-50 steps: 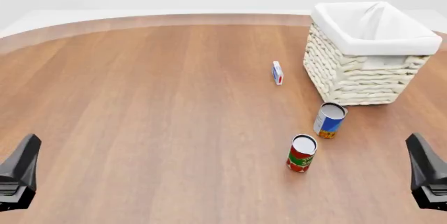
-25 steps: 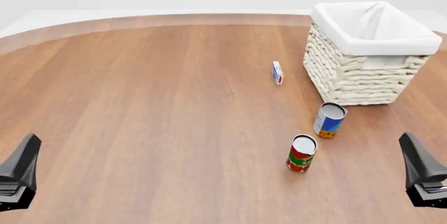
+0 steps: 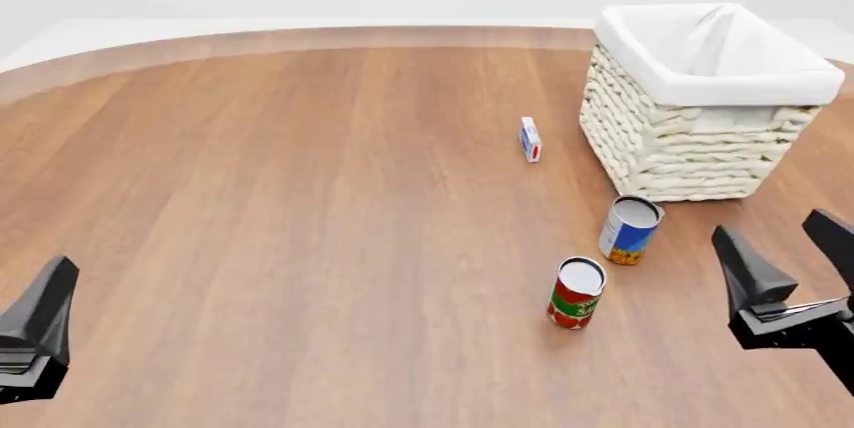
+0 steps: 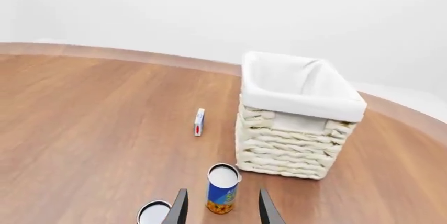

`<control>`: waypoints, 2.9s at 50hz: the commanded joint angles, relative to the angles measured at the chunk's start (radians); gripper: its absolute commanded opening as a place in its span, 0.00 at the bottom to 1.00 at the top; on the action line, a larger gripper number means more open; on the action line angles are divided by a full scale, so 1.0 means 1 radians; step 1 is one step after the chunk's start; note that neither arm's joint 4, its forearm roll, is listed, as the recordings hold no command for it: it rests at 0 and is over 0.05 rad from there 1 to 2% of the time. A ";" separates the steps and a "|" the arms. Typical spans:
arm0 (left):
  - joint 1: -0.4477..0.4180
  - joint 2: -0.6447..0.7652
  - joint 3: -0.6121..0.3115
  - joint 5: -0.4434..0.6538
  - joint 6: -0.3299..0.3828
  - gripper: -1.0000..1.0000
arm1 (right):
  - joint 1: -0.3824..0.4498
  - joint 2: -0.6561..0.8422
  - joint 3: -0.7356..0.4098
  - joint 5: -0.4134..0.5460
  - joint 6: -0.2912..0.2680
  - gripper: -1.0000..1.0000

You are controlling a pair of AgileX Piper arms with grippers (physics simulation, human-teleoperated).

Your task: Pick up the alphabet soup and the cream cheese box, and put them in the basket.

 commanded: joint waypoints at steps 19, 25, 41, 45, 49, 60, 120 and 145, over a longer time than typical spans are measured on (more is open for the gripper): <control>0.000 0.000 0.000 0.000 0.000 1.00 | 0.016 0.390 -0.059 -0.253 -0.034 1.00; 0.000 0.000 0.000 0.000 0.000 1.00 | 0.007 0.429 -0.060 -0.282 -0.037 1.00; 0.000 0.000 0.000 0.000 0.000 1.00 | -0.013 0.633 -0.076 -0.428 -0.033 1.00; 0.000 0.000 0.000 0.000 0.000 1.00 | -0.013 0.683 -0.084 -0.457 -0.038 1.00; 0.000 0.000 0.000 0.000 0.000 1.00 | -0.013 0.730 -0.092 -0.484 -0.037 1.00; 0.000 0.000 0.000 0.000 0.000 1.00 | -0.009 0.842 -0.121 -0.539 -0.040 1.00; 0.000 0.000 0.000 0.000 0.000 1.00 | -0.020 1.213 -0.248 -0.665 -0.029 1.00; 0.000 0.000 0.000 0.000 0.000 1.00 | -0.020 1.316 -0.288 -0.691 -0.035 1.00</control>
